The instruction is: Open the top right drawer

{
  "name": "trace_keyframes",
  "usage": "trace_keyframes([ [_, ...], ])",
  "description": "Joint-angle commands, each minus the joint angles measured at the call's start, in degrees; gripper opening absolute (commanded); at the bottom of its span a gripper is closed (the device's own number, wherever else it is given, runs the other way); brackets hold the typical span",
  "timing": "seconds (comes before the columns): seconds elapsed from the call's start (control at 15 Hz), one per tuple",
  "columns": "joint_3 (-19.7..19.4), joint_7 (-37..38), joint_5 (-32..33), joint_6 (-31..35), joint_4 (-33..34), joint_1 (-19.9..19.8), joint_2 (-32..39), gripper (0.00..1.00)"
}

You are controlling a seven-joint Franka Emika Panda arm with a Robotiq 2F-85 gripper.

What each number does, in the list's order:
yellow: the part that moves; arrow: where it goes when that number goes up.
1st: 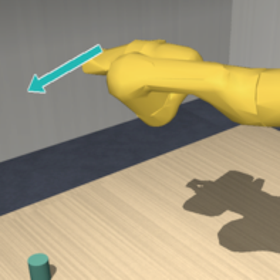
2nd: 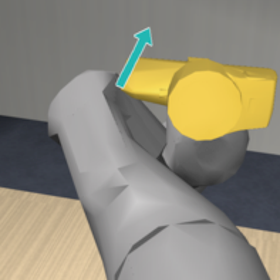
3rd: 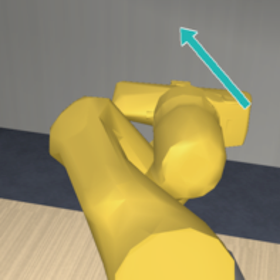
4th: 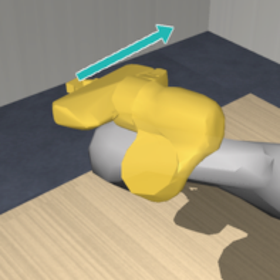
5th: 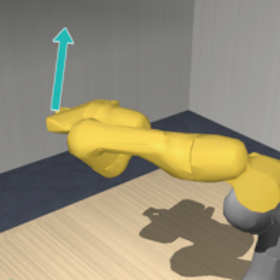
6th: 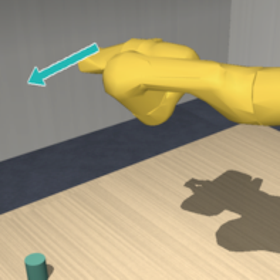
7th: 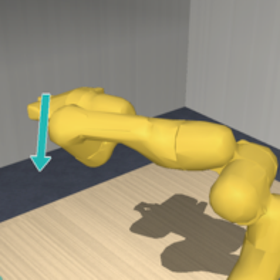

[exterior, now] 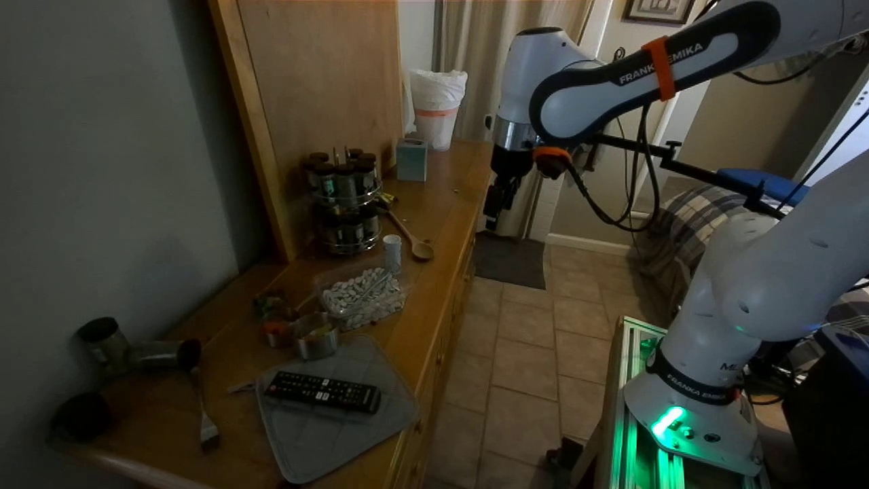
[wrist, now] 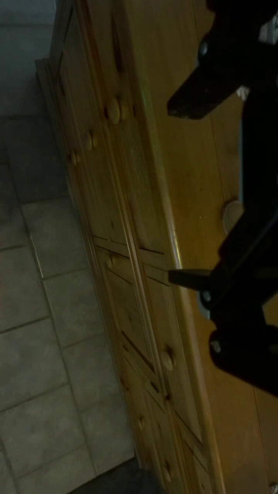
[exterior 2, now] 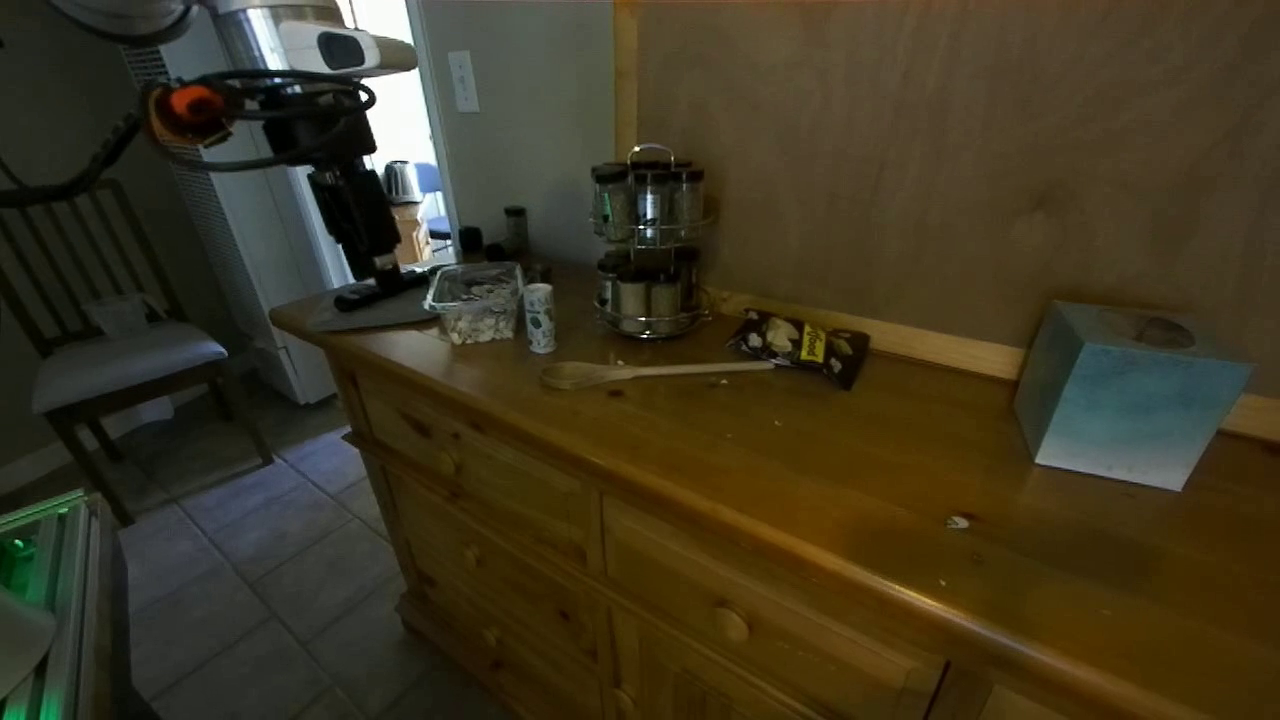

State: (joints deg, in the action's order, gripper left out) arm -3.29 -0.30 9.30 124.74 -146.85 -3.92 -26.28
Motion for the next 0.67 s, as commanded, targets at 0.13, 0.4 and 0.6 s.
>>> trace_keyframes([
  [0.13, 1.0, 0.0, -0.1, -0.1, 0.2, 0.1, 0.0, 1.00],
  [0.4, 1.0, 0.1, -0.1, -0.1, 0.2, 0.1, 0.0, 1.00],
  [0.6, -0.6, -2.3, -0.8, 1.9, 0.0, 0.1, 1.1, 1.00],
])
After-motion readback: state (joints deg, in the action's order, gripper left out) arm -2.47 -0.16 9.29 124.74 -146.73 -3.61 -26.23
